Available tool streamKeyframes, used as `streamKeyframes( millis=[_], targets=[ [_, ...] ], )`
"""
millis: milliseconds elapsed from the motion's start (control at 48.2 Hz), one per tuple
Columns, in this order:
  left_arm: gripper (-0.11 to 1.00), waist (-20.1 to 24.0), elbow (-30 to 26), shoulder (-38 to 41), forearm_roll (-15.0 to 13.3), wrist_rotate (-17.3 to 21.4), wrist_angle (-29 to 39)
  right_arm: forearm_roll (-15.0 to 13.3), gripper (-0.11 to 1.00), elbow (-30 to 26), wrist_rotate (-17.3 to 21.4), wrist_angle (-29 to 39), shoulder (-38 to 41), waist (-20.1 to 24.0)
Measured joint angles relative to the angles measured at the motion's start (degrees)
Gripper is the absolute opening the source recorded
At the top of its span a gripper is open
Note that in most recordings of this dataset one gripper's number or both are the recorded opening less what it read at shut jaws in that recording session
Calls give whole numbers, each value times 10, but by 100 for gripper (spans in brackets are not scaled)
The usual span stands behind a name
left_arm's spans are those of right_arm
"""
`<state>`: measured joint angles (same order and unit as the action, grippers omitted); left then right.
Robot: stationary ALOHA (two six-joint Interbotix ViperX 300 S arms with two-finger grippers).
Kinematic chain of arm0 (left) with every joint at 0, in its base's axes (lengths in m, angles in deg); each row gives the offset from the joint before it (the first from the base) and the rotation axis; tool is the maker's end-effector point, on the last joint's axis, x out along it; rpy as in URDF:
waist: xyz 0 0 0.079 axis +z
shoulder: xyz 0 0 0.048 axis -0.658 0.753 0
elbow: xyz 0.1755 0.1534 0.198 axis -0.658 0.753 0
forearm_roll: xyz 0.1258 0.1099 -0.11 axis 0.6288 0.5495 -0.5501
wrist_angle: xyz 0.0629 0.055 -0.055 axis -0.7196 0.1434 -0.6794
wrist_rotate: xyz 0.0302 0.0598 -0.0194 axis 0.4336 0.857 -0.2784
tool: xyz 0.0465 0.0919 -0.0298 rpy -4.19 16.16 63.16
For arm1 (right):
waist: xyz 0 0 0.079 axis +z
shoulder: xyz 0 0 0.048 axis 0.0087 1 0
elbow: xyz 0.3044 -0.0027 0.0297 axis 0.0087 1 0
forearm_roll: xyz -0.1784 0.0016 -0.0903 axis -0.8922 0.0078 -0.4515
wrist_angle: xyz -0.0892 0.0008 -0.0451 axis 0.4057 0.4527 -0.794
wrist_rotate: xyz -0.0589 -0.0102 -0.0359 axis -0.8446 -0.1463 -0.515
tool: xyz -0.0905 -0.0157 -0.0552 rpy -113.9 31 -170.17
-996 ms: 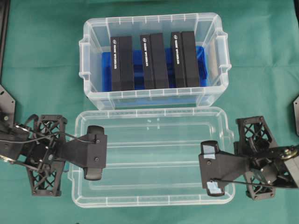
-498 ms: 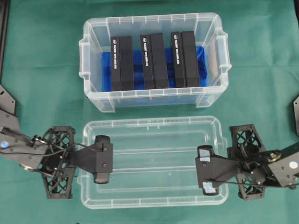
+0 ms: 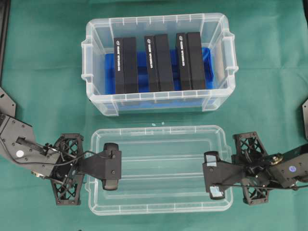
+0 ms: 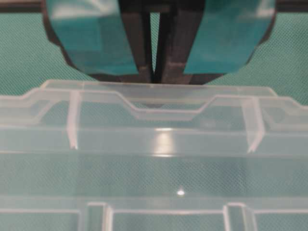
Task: Clamp the lid of the box with both arms, then lift and open it.
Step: 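Lower the held lid onto the cloth in front of the box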
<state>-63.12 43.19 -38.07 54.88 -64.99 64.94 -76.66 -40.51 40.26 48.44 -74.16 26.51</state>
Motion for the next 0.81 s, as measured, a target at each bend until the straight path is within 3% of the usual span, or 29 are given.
streamKeyframes(
  millis=[436, 809],
  targets=[
    [1, 2, 11, -26, -2, -10, 11, 0, 0, 13, 1, 14, -27, -4],
    [1, -13, 76, -90, 0, -121, 3, 0, 0, 53, 18, 5, -91, 2]
  ],
)
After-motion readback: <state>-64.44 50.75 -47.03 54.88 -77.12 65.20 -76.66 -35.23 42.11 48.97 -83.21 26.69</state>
